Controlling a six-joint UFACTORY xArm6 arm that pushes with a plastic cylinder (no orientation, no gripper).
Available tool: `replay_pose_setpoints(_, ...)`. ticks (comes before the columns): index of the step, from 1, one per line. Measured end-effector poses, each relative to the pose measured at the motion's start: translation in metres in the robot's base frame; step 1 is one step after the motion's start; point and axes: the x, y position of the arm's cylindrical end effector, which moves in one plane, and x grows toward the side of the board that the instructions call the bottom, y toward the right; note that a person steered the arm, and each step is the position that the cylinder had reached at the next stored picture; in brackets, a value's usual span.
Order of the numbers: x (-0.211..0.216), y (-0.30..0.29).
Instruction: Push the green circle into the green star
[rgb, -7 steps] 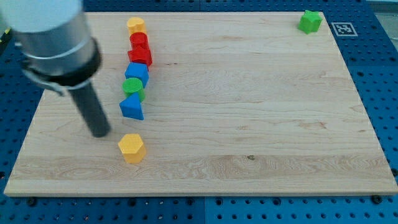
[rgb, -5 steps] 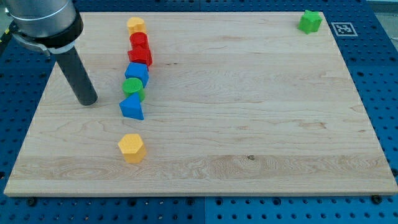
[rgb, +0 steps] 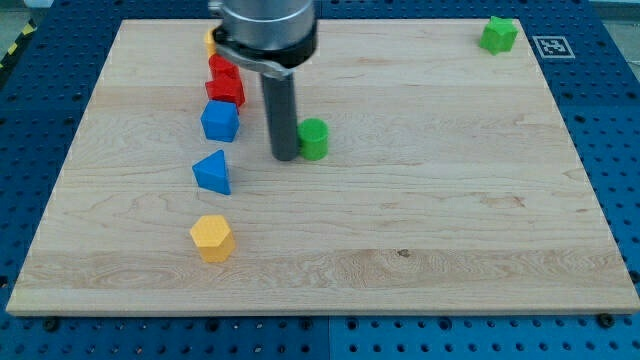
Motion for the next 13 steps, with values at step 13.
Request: replay_pose_setpoints(13, -0.206, 0.143)
